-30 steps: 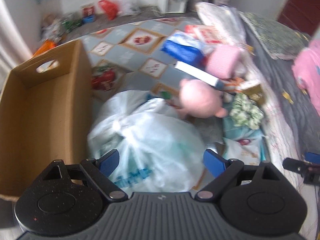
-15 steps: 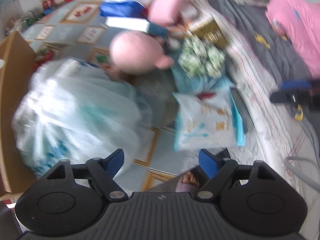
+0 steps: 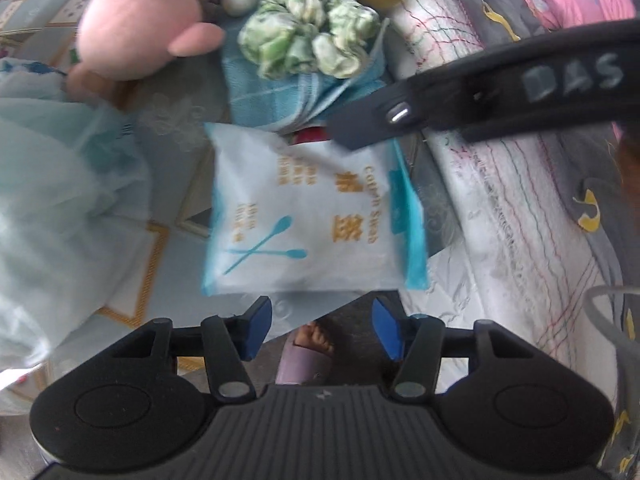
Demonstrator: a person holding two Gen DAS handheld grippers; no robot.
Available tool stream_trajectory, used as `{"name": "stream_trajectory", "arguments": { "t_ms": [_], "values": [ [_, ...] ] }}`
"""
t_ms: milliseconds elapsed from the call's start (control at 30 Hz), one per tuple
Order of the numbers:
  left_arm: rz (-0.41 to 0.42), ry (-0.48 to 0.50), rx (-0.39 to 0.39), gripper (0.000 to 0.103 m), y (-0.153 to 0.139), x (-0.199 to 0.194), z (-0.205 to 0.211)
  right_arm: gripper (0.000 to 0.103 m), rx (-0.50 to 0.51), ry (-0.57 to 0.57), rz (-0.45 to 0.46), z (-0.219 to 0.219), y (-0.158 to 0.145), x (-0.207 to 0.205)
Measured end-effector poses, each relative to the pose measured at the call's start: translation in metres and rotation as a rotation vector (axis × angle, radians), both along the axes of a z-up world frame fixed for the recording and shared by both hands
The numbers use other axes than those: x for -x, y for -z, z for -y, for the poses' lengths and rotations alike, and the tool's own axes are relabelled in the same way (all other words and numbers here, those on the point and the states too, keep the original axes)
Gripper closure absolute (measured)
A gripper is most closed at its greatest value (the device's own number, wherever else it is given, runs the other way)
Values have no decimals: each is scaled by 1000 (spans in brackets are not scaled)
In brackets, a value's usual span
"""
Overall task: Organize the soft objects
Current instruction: 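Reach the left tool to the white cotton swab bag and grasp it, then carry the cotton swab bag with the left tool and drop it into the box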
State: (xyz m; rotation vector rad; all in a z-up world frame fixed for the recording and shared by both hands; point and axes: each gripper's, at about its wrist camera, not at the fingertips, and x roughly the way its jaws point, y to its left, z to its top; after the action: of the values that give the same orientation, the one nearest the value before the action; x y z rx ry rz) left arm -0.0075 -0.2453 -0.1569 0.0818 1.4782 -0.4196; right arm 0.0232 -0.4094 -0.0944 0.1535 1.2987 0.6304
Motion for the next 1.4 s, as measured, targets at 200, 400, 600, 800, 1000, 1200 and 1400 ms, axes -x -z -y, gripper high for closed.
{"name": "stream_trajectory", "arguments": {
  "t_ms": [200,400,600,800,1000,1200,1400],
  "values": [
    [-11,-93,-17,45,0,-11,-6,66,17,23,-77,4,18,8],
    [-38,-156,-26,40,-1,-16,-23,65,-24,69,-103,9,16,9],
    [-92,-181,15,34,-3,-7,-35,64,-32,10,-22,-7,7,-9],
    [-104,-198,29,23,6,-4,-29,50,-10,-56,-93,-25,38,-16],
    [-79,-189,28,23,-1,-3,-17,64,-42,-31,-154,-21,45,-4],
    [-49,-151,33,34,-14,-21,-1,83,-118,46,-200,-3,36,-4],
    [7,-94,41,34,-48,-21,10,88,-150,97,-185,10,13,7]
  ]
}}
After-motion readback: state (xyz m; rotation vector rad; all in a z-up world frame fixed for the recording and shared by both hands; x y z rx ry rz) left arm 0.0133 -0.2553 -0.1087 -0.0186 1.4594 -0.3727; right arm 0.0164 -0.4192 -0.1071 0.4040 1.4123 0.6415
